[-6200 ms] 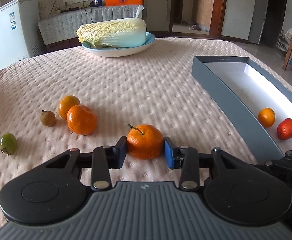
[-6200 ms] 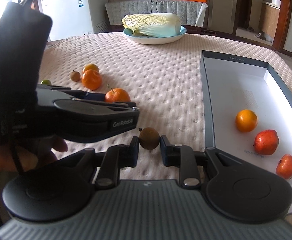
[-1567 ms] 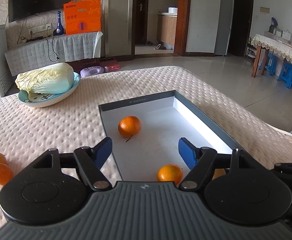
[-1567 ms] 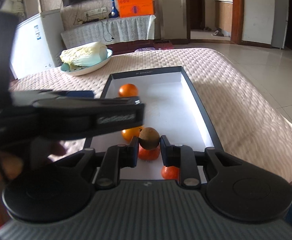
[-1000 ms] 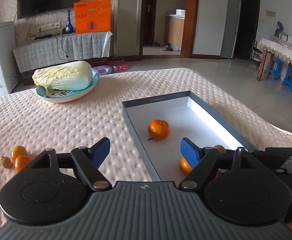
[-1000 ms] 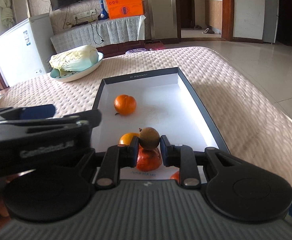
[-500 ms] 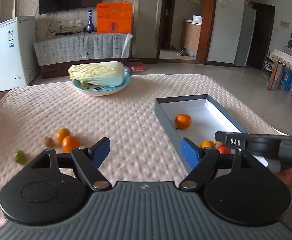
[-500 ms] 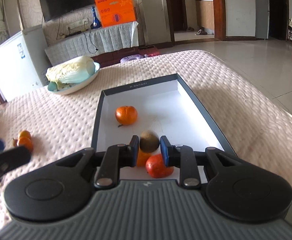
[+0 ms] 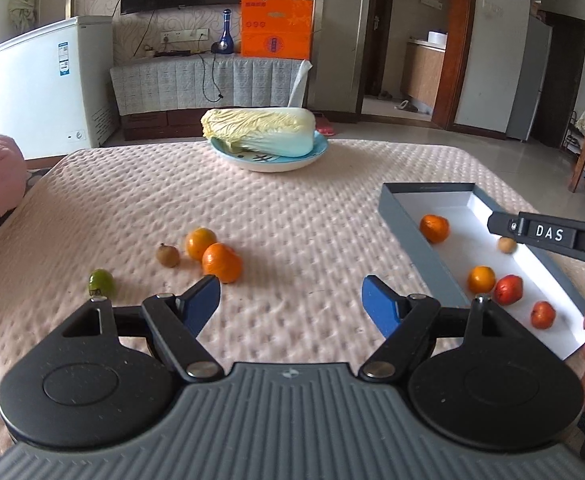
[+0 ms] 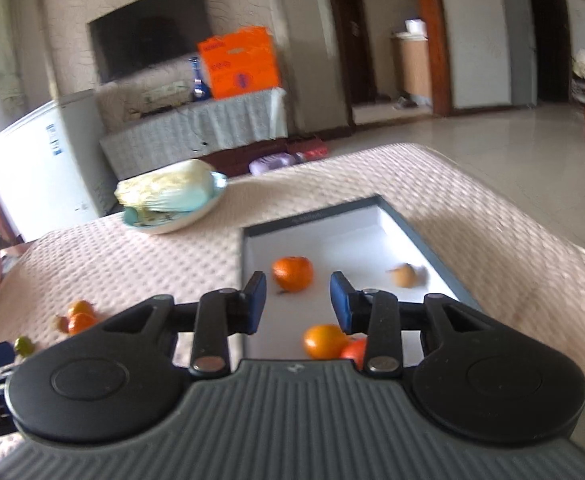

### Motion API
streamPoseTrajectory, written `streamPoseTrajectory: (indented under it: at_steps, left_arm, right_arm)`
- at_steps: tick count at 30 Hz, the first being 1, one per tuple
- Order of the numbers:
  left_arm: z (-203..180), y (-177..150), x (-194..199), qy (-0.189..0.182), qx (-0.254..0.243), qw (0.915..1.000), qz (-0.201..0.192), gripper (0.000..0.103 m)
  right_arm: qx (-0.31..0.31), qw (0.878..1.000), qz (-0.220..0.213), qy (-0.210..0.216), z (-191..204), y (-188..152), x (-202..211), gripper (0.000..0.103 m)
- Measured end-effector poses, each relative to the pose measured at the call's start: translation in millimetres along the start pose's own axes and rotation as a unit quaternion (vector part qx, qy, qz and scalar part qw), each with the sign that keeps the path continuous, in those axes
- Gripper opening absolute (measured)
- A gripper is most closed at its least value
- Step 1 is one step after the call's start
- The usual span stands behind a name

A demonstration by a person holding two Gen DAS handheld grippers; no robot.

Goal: Organize fruits

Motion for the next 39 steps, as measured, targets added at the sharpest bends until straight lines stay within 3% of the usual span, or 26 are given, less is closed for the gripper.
streamPoseTrajectory:
  at_steps: [9, 17, 26, 39]
  left_arm:
    - [21.9, -2.4, -19.9, 0.008, 0.009, 0.9999, 0.011, 0.082]
    - [43.2, -3.7, -20.8, 0.021, 0.006, 0.9997, 0.007, 0.082]
    - [87.9, -3.6, -17.2, 0.034, 0.041, 0.9985, 0.007, 0.082]
    - [132.5, -5.1, -18.2, 0.06, 0.06, 0.9964, 0.004, 0.084]
  right_arm:
    - [0.114, 0.992, 0.009, 0.056, 73.5, -13.2, -9.4, 0.038]
    - [0.11, 0.99, 0.033, 0.077, 104.8, -19.0, -26.7, 0.038]
    - [0.112, 0.99, 0.045, 0.078, 125.1, -25.2, -42.9, 0.038]
    - [0.165, 0.978, 0.072, 0.104, 160.9, -40.2, -56.9, 0.039]
Point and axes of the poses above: each gripper's, at about its wrist camera, not at the fingertips, and x roughly against the way its jaws point, z to its left, y to its top, the point moved 6 cm from there along -x, roughly the way its jaws point, and after that the axes turned 13 degrees about z, right-handed, at the moved point
